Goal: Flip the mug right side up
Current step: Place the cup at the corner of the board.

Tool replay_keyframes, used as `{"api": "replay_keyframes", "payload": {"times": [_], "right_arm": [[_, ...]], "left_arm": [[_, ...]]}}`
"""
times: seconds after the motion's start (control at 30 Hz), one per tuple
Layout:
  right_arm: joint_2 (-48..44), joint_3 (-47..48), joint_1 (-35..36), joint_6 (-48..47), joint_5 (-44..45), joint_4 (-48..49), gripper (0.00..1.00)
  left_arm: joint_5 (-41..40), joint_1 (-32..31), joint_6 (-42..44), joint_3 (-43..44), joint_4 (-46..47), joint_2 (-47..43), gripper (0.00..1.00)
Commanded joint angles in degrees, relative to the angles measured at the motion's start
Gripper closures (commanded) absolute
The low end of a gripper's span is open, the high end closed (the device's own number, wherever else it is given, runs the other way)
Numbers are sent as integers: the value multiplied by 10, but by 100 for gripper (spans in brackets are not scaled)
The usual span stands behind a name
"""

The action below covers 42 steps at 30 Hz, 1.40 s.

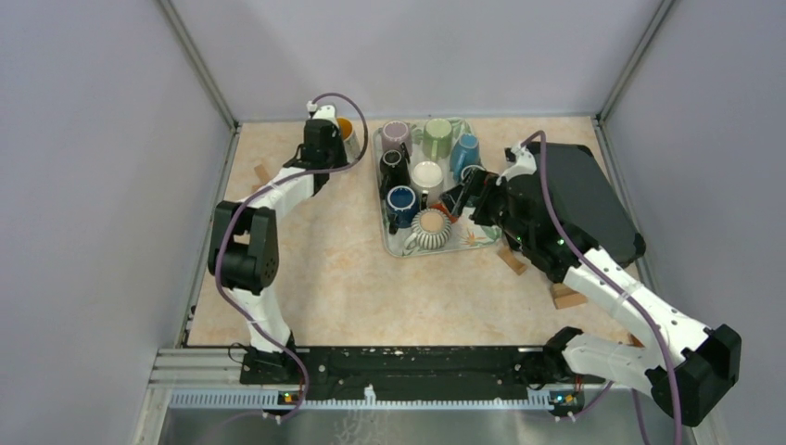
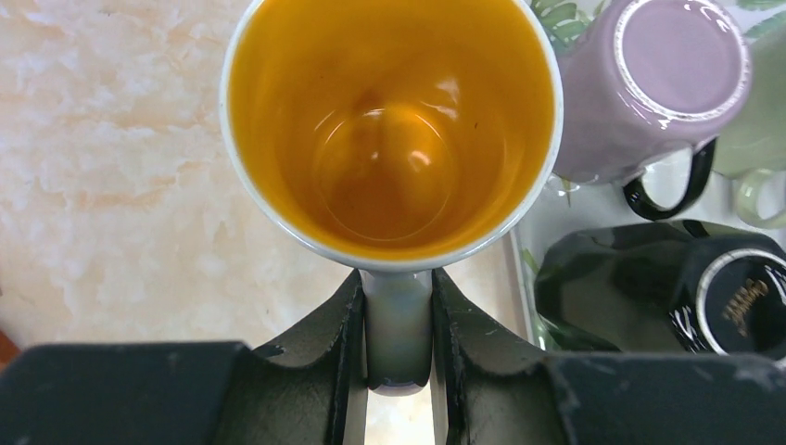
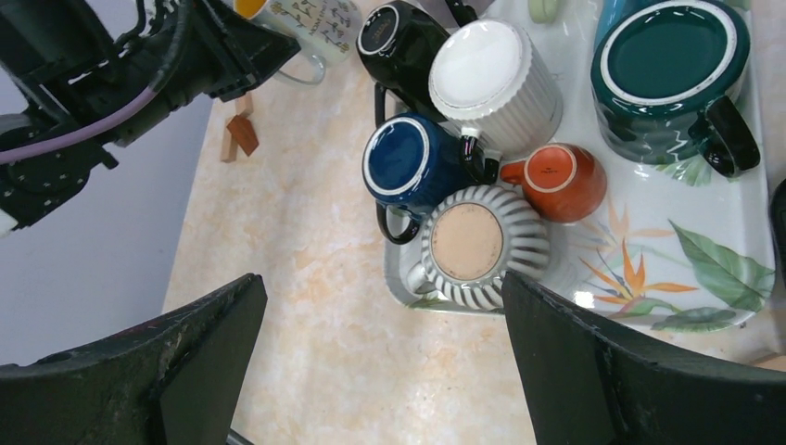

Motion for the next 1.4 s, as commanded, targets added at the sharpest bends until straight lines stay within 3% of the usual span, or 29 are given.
{"api": "replay_keyframes", "payload": {"times": [0.0, 0.63, 0.8, 1.37], "right_arm": [[-15, 7, 2, -37, 11, -16, 1], [5, 9, 2, -71, -24, -76, 1], [17, 14, 2, -70, -24, -84, 1], [44, 17, 1, -77, -26, -98, 1]], "left_arm": [[-17, 2, 41, 63, 143, 14, 100], [-7, 7, 55, 146, 103, 125, 100], [-5, 9, 53, 155, 89, 134, 73], [13, 11, 45, 153, 72, 115, 8]]}}
